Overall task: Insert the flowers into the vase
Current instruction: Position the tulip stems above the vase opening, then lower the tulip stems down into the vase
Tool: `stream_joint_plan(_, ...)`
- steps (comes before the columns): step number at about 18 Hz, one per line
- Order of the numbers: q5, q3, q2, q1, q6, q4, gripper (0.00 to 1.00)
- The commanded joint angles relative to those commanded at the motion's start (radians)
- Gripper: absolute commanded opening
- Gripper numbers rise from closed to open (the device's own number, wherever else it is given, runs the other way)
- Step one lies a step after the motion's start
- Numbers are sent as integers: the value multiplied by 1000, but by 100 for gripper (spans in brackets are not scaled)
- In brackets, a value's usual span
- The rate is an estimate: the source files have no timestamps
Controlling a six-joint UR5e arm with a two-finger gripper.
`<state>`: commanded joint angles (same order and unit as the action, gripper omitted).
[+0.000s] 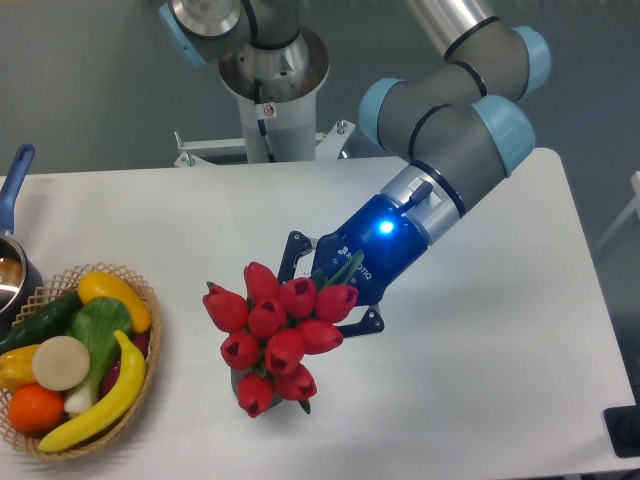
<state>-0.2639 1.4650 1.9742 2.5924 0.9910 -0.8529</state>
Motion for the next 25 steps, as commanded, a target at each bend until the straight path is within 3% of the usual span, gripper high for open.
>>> stream_joint_plan(10, 18, 6, -32, -31, -12, -3, 20)
stream_joint_plan(25, 14, 37, -17, -38, 14, 8, 20)
